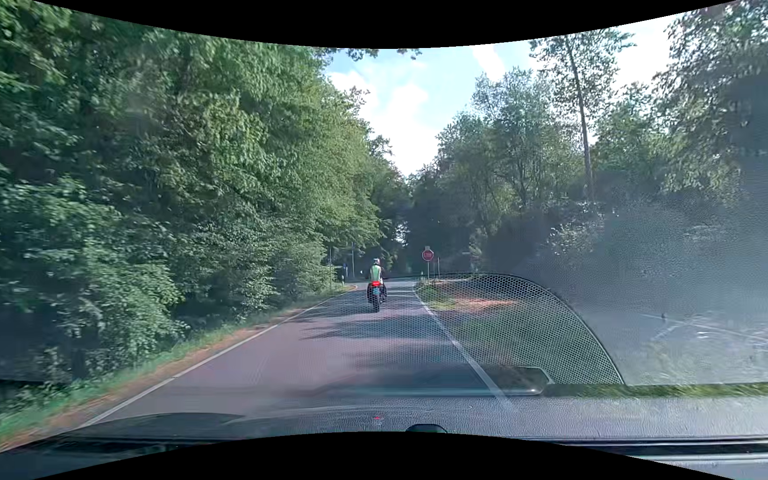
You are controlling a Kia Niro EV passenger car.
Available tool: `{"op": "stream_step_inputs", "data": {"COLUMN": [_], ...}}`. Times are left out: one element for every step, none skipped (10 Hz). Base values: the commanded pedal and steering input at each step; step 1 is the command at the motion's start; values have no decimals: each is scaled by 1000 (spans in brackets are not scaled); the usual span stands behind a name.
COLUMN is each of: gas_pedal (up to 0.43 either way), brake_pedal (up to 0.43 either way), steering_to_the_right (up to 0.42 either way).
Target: Follow the waypoints while adhering to traffic rules and regulations
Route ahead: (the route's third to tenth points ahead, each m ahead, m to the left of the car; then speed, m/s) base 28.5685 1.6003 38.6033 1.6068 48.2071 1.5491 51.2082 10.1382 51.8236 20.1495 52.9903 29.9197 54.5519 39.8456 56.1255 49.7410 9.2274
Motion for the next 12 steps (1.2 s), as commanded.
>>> {"op": "stream_step_inputs", "data": {"gas_pedal": [28,28,39,39,39,39,39,28,20,0,0,0], "brake_pedal": [0,0,0,0,0,0,0,0,0,0,0,0], "steering_to_the_right": [9,10,10,10,10,10,8,7,6,5,3,0]}}
